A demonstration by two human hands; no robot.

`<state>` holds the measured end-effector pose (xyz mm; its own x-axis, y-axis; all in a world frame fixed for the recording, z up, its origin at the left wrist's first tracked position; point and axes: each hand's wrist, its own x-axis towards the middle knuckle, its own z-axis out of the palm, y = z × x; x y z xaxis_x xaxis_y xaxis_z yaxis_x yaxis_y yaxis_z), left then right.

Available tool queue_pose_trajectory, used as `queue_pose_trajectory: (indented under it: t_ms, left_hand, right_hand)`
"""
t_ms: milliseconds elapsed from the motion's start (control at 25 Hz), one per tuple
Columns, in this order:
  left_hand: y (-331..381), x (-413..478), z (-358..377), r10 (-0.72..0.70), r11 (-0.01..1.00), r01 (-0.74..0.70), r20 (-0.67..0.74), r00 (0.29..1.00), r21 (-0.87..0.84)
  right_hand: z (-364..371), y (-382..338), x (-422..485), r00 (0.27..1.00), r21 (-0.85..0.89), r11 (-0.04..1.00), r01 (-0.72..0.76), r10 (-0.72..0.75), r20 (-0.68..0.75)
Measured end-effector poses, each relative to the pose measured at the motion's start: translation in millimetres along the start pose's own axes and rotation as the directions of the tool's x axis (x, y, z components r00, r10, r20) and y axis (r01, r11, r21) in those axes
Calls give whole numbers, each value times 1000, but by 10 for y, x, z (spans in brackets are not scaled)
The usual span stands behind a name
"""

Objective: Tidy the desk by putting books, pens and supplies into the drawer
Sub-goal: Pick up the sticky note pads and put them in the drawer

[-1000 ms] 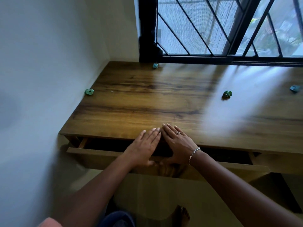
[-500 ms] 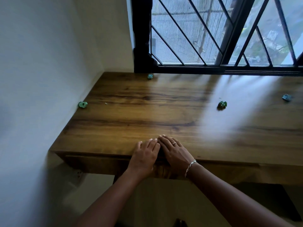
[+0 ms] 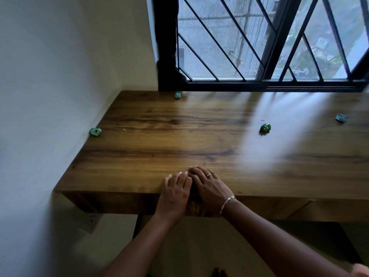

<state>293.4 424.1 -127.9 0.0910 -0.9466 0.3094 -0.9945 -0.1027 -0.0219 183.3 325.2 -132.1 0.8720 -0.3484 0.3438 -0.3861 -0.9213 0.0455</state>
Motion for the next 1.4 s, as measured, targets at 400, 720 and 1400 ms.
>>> queue_pose_trajectory:
  t_ms: [400, 720, 1400]
  left_hand:
    - [155, -51, -141, -128, 992, 121, 261, 957, 39]
    - [809, -156, 30, 121, 954, -89, 97, 988, -287]
    - [3960, -1014, -386, 668, 729, -572, 211, 714, -375]
  right_hand:
    - [-198, -20, -98, 950, -21, 994, -106, 108, 292]
    - [-396, 123, -939, 878, -136, 909, -395, 416, 237]
    - [-1652, -85, -4586, 404, -217, 430, -876, 901, 155]
